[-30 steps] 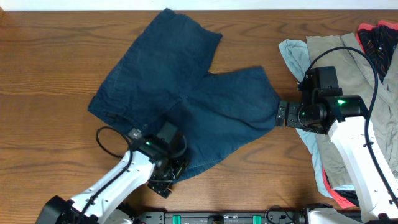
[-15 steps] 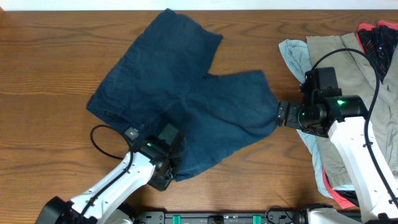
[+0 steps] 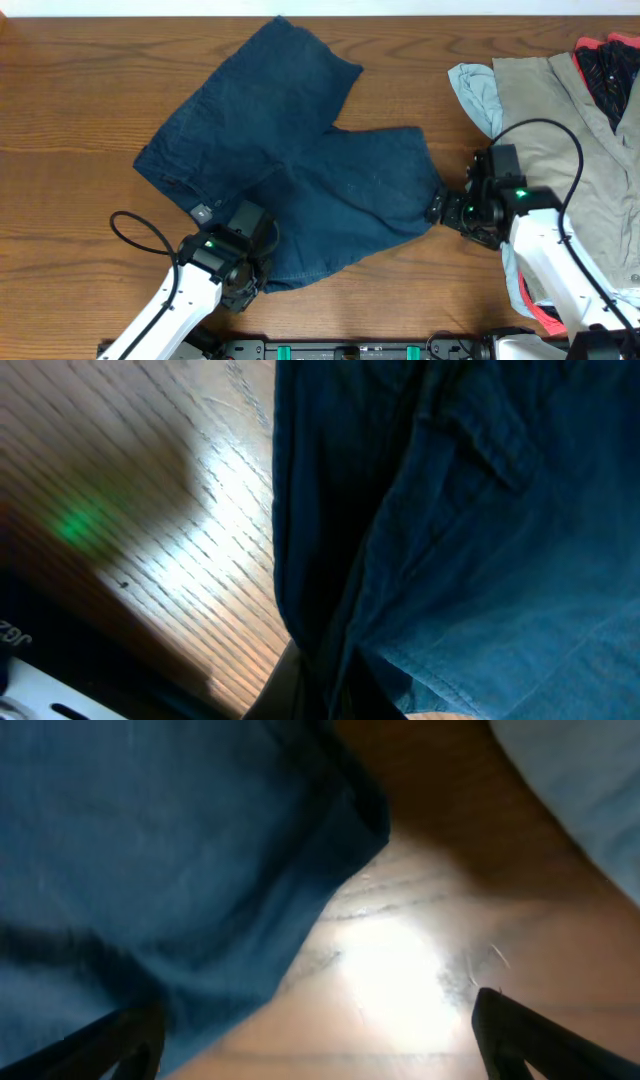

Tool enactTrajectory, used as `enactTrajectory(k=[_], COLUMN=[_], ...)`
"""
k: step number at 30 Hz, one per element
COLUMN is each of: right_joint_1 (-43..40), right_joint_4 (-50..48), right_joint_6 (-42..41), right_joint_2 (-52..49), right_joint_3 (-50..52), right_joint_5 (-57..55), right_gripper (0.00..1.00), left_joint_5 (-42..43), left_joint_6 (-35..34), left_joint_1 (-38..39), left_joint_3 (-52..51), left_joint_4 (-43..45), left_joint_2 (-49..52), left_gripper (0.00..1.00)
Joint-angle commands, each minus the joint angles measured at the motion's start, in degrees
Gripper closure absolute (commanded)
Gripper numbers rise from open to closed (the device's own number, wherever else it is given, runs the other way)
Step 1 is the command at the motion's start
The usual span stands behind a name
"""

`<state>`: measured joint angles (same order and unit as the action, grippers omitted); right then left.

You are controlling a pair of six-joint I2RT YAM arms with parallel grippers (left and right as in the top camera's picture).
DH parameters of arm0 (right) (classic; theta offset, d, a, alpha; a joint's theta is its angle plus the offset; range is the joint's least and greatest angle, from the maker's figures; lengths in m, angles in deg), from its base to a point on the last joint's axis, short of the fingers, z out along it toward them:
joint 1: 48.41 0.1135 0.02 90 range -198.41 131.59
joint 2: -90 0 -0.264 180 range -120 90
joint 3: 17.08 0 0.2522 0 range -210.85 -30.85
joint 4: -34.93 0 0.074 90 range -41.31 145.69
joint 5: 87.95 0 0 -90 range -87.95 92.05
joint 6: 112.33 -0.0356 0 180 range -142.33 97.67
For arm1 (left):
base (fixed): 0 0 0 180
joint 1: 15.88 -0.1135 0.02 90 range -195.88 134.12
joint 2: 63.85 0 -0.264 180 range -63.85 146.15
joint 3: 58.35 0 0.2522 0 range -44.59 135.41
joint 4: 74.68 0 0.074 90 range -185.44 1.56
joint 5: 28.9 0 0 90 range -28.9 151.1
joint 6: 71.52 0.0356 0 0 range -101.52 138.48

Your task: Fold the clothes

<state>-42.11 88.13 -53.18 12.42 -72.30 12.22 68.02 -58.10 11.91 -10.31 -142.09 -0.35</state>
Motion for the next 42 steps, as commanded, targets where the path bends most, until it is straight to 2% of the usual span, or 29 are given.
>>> enactTrajectory(k=[1, 7, 9, 13, 16, 17, 18, 24, 30, 34, 42], right_joint_1=[1.27, 1.27, 1.27, 1.36, 2.08, 2.27, 2.29, 0.83, -7.39, -13.51, -24.33], right_joint_4=[-5.53, -16.87, -19.28, -20.92, -20.41, -20.35, -20.35, -16.26, 5.97, 17.11, 32.94], right_joint_6=[-5.64, -9.46, -10.54, -11.54, -11.5, -11.34, -10.78, -4.57, 0.46, 4.09, 14.19], right_joint_2=[0.57, -0.94, -1.92, -4.26, -6.29, -6.86, -7.15, -4.07, 5.2, 9.51, 15.32], right_joint_3=[3.52, 8.13, 8.52, 8.52, 8.52, 8.52, 8.52, 6.1, -5.92, -12.9, -20.65], right_joint_5=[0.87, 1.27, 1.29, 3.52, 3.54, 3.45, 3.39, 2.84, -7.26, -9.11, -9.29], right_gripper=[0.08, 0.13, 0.21, 0.55, 0.89, 0.96, 0.99, 0.99, 0.99, 0.99, 0.99], left_joint_5=[-1.57, -1.6, -1.6, -1.6, -1.62, -1.62, -1.62, -0.9, 6.64, 10.25, 13.84], left_joint_6=[2.03, 2.49, 2.47, 2.45, 2.45, 2.45, 2.47, 6.14, 10.14, 10.12, 10.12], left_joint_1=[-0.31, -0.28, -0.31, -0.31, -0.31, -0.31, -0.31, -0.31, 0.48, 3.1, 11.08], left_joint_3=[1.2, 1.2, 1.2, 1.2, 1.2, 1.2, 1.2, 1.57, 3.93, 4.26, 4.33], left_joint_4=[-1.36, -2.97, -2.93, -2.89, -2.89, -2.89, -2.89, 0.5, 4.66, 6.91, 5.88], left_joint_2=[-0.39, -0.39, -0.39, -0.39, -0.39, -0.39, -0.39, -0.39, -0.39, -0.39, -2.75], left_gripper=[0.94, 0.94, 0.94, 0.94, 0.94, 0.94, 0.94, 0.94, 0.94, 0.94, 0.94])
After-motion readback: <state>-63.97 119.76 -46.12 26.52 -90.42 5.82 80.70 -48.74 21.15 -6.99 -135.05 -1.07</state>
